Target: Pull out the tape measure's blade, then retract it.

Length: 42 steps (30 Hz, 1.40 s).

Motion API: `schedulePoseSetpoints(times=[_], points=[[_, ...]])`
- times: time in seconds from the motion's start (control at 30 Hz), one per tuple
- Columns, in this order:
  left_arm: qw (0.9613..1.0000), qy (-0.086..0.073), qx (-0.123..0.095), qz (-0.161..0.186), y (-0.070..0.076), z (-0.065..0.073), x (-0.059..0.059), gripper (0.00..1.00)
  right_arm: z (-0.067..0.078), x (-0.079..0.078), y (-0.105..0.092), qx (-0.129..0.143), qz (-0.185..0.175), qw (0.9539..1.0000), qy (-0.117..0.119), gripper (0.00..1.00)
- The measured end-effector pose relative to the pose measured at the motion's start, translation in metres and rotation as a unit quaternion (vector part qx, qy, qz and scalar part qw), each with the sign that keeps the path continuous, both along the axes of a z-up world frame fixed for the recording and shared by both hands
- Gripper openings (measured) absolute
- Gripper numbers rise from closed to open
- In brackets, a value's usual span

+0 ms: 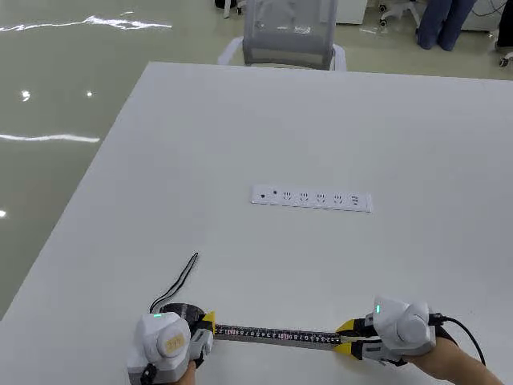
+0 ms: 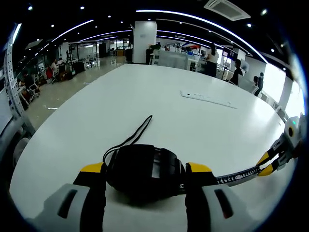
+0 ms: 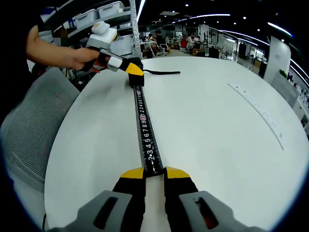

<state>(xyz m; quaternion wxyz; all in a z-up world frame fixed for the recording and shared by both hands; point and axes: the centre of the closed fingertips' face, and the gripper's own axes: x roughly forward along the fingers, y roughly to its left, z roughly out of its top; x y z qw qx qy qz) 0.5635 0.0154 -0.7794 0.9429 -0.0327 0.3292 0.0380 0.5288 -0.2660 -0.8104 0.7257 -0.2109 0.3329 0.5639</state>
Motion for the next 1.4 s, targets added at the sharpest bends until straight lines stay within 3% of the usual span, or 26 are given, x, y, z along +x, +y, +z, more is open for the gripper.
schedulePoseSetpoints(times=[0.43,1.4], points=[[0.9999,0.005,0.015,-0.002,0.000,0.000,-0.001,0.62,0.003,-0.001,0.003,0.003,0.001,1.0000,-0.001,0.13],[0.9998,0.007,0.013,-0.010,0.000,-0.001,0.000,0.61,0.005,0.003,0.014,0.010,0.008,0.9999,-0.006,0.13]])
